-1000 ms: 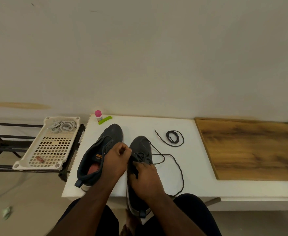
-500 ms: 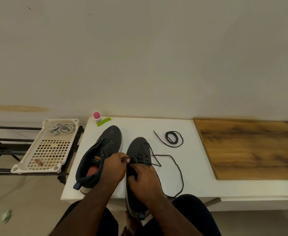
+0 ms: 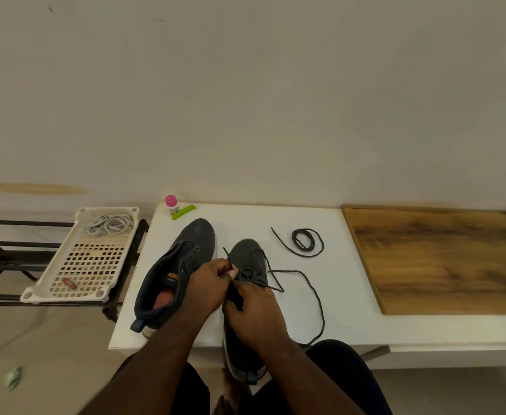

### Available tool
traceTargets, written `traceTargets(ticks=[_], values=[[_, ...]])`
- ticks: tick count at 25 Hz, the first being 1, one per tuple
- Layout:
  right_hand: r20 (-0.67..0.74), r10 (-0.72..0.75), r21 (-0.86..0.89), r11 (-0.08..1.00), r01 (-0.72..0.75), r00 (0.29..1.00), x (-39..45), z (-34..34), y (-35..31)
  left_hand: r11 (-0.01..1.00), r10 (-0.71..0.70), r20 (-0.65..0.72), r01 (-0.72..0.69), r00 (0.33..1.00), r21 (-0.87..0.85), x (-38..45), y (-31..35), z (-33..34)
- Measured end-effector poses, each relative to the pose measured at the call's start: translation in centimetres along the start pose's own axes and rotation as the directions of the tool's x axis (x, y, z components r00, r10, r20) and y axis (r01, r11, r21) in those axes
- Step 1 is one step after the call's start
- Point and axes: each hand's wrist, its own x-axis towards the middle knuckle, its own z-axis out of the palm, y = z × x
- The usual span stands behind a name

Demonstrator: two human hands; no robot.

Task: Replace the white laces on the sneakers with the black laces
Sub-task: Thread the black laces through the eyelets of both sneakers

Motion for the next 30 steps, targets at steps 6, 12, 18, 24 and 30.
traceTargets(ticks=[6,12,18,24,30], values=[[0.008,0.053,0.025,0.998,-0.053,0.999,0.0,-0.8,0.3,0.839,-0.027,-0.385,-0.188,0.923,-0.51,-1.6,2.9,-1.7],[-0.006,0.021,0.043,0.999,-0.021,1.0,-0.2,-0.5,-0.1,0.982,0.035,-0.011,-0.033,0.999,0.184,-0.7,0.0,-0.2],[0.005,0.042,0.051,0.998,-0.042,0.999,-0.2,-0.8,-0.2,0.864,0.086,0.055,-0.102,0.995,0.494,0.1,2.4,-1.5],[0.008,0.052,0.048,0.997,-0.052,0.999,-0.3,-0.6,0.0,0.759,-0.251,-0.192,0.07,0.949,-0.648,-0.8,3.0,-2.6],[-0.005,0.019,0.042,0.999,-0.018,1.0,-0.3,-0.6,0.1,0.858,0.035,0.109,-0.086,0.993,0.507,-0.4,0.0,-1.4]])
